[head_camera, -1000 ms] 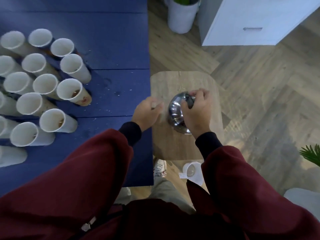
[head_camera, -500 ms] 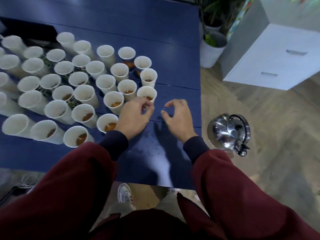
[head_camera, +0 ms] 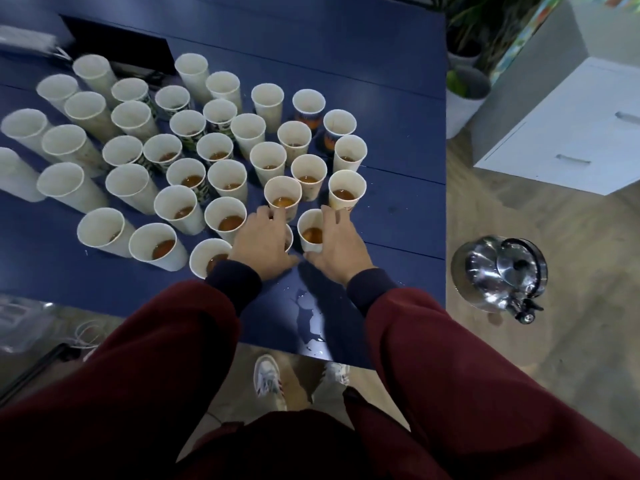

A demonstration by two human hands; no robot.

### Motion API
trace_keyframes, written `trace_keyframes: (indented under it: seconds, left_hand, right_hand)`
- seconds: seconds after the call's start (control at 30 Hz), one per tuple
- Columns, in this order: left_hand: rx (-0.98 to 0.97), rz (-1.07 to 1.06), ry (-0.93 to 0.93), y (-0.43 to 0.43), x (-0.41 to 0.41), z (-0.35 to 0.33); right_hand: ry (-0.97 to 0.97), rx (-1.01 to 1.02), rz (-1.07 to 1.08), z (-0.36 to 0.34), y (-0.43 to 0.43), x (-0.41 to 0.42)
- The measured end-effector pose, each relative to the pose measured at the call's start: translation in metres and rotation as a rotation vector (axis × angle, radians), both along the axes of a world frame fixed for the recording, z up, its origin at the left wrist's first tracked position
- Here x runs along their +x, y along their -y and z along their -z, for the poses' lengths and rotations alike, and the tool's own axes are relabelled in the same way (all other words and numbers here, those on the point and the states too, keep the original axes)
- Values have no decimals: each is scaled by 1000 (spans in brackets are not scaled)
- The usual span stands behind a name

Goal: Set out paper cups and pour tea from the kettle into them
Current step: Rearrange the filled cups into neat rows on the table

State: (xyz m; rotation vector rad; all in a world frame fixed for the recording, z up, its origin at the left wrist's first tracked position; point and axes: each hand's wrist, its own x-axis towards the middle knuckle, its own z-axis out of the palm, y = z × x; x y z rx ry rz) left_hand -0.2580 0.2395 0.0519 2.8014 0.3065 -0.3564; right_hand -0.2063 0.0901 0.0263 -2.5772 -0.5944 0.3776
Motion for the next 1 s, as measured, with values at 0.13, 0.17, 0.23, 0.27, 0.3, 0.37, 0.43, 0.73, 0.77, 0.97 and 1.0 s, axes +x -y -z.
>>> trace_keyframes:
  seconds: [0.13,0.17,0.23,0.27,0.3,0.37,0.43,0.73,0.77,0.97,1.0]
  left_hand:
    - [5,-23,0,-4,1,9]
    - [14,-27,-3,-4,0,11]
    - [12,-31,6,-4,0,15]
    - [12,-32,18,-5,1,17]
    - [15,-32,25,-5,1,18]
    - [24,-21,37,-5,0,19]
    - [22,-9,45,-5,-2,20]
    - [-88,81,107,5,0,-6]
    - [-102,99,118,8,4,-14]
    - [-101,259,175,33,43,-66]
    - [-91,273,194,38,53,-73]
  right_hand:
    - [63,-51,49,-2,-7,4]
    - [70,-50,55,-2,-8,5]
    - [55,-26,49,-1,-10,7]
    - [43,-11,42,-1,-11,7]
    - [34,-2,35,-2,-11,7]
    - [25,5,27,-3,-9,4]
    - [28,13,32,-5,-6,-1]
    - [17,104,220,-25,44,-11]
    - [22,99,246,-30,53,-7]
    - [30,33,364,-52,107,45]
    - [29,33,373,-55,114,57]
